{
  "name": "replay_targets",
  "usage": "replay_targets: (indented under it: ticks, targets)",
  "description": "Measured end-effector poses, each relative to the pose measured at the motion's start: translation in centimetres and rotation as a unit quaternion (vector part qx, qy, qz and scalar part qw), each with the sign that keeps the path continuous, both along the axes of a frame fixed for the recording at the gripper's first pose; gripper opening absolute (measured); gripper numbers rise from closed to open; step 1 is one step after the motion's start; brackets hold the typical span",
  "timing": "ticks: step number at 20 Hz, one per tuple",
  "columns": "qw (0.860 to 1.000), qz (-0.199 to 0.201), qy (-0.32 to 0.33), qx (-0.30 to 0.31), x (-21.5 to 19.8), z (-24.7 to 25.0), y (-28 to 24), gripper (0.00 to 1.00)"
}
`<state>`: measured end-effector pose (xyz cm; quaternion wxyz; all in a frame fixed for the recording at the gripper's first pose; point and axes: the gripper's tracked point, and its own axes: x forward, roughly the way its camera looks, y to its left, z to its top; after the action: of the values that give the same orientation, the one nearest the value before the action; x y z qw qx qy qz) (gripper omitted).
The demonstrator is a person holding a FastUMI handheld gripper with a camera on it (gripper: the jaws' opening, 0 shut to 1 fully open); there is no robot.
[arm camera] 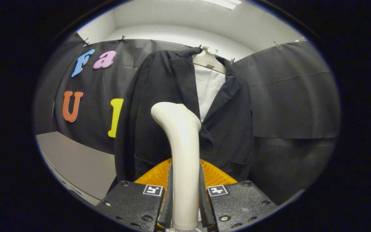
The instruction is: Iron the clothes twice with a garment steamer, once on the left side and once on the right side.
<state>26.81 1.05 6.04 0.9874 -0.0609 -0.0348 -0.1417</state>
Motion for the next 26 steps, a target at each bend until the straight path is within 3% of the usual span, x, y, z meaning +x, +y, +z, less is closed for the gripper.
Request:
replay_targets:
  ticks: [26]
  targets:
    - [0.991, -0.031, 0.13, 0.017, -1.2, -15.4, 0.5, 0.37]
